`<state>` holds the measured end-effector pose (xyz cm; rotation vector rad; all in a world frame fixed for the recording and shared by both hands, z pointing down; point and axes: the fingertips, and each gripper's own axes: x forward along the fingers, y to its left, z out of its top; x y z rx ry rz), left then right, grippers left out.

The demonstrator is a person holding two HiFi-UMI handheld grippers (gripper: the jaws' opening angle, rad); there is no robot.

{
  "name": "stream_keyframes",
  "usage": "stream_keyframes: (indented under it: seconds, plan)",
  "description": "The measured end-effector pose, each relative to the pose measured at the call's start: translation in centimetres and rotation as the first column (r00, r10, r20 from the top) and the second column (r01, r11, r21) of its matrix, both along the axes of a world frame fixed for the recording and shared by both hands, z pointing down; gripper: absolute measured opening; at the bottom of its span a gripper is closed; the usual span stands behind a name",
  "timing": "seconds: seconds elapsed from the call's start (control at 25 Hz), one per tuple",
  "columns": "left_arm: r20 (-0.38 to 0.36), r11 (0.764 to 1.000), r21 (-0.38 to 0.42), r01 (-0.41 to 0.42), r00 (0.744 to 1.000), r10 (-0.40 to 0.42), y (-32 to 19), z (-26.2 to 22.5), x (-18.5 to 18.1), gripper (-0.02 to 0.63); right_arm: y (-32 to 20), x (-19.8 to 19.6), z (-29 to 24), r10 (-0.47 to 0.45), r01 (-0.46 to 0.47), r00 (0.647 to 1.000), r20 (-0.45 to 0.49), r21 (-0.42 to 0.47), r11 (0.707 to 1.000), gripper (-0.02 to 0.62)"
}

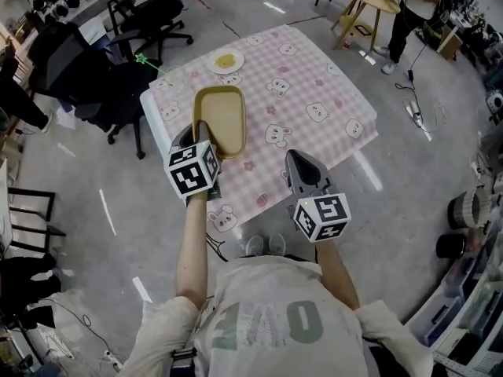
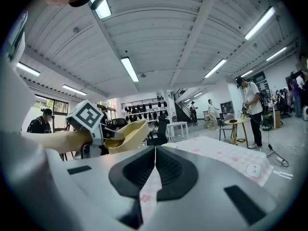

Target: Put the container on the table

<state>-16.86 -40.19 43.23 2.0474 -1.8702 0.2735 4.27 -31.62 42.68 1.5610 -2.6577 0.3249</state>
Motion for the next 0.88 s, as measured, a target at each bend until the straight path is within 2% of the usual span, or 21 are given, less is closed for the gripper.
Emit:
stream_keyframes:
  seconds: [0.12,0.32,0.44,0.72,0.88]
  plan:
    - [0.003,0.996,-0.089,-0.01,1.0,0.01,-2.6,3.2,0.0,0.029,0.4,0.8,0.3,0.016,-0.016,1.0,-0.007,-0.019,1.0,0.029]
    - [0.027,0.975,-0.223,0.006,1.0,0.0,-6.0,8.3,-0.8,0.029,1.1,2.0,0.8,0.057,-0.058,0.998,-0.011,-0.048,0.997,0.029]
    - [0.059,0.962,-0.272,0.023,0.998,-0.007,-7.9,10.6,-1.0,0.029,1.5,3.4,0.8,0.099,-0.1,0.995,-0.021,-0.052,0.994,0.029]
    - [0.069,0.919,-0.391,0.057,0.997,-0.033,-9.9,15.9,-1.7,0.029,2.3,5.2,1.7,0.157,-0.159,0.987,-0.035,-0.075,0.984,0.029]
    - [0.059,0.904,-0.422,0.072,0.997,-0.052,-9.9,17.5,-2.1,0.029,2.5,5.6,1.8,0.159,-0.163,0.986,-0.049,-0.079,0.983,0.029]
